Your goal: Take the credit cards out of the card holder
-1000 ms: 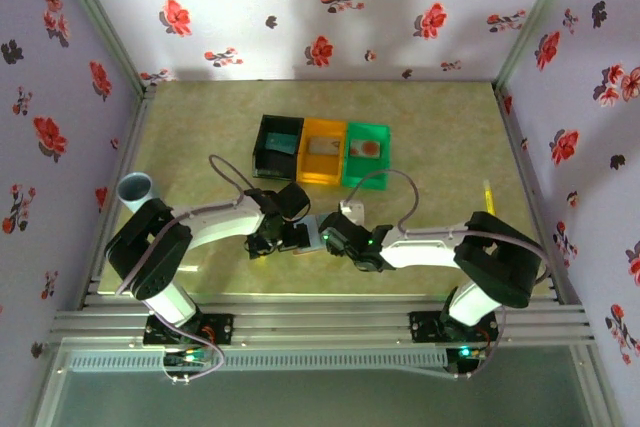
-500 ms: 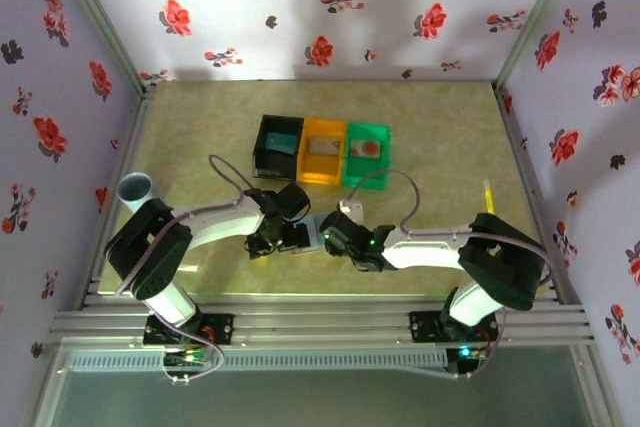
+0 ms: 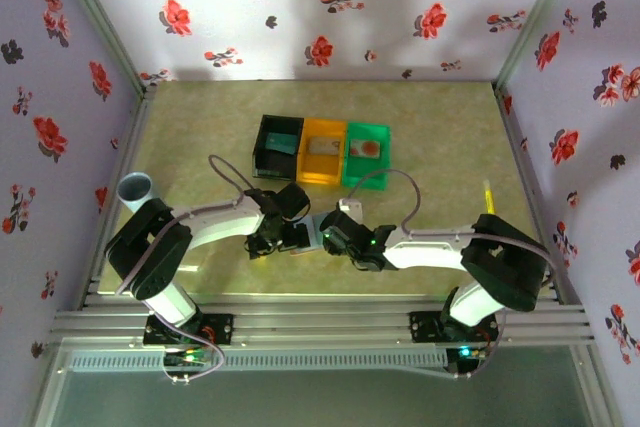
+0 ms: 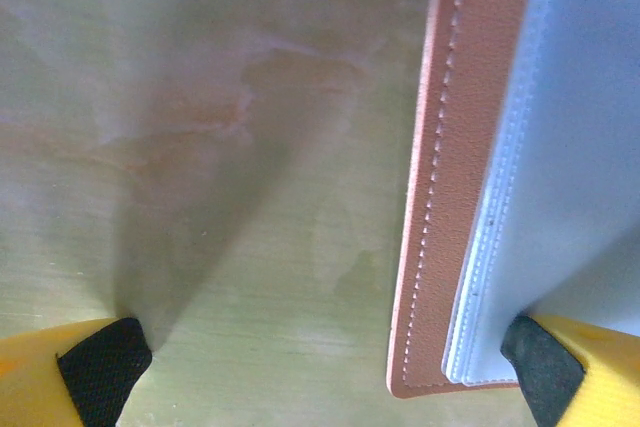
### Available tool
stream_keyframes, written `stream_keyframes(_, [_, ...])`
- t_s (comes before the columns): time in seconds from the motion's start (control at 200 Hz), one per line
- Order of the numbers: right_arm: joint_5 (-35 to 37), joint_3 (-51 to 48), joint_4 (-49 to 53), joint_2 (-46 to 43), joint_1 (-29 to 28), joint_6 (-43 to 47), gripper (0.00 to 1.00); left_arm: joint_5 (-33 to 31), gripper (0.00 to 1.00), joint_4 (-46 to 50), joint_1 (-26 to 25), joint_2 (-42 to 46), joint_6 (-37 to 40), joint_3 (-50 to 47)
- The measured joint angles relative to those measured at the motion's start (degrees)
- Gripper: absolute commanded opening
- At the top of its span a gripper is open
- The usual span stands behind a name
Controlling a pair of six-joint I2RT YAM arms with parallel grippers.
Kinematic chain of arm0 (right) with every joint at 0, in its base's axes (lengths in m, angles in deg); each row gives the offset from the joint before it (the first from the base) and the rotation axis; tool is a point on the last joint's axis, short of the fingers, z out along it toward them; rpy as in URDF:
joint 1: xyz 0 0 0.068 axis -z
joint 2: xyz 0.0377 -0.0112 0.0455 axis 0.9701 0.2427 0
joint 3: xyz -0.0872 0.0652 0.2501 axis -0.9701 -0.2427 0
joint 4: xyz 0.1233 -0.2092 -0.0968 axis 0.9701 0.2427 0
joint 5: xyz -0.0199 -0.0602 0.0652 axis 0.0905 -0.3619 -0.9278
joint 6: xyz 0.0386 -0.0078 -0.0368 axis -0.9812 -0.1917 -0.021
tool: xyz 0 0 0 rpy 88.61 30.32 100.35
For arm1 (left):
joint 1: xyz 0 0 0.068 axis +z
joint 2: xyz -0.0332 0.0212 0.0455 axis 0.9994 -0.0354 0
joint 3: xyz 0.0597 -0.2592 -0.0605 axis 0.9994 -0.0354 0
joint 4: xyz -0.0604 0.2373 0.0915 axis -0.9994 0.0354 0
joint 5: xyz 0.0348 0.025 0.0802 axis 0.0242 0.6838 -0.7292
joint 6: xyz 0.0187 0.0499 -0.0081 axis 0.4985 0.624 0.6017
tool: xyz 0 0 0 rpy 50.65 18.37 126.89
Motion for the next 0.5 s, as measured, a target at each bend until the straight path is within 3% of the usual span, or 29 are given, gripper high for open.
stream_keyframes(0.5, [-3.43, -0.76, -4.33, -1.79, 0.00, -0.02, 0.36, 0.09, 1.00, -0.66, 0.02, 1.14, 0.02, -0.61])
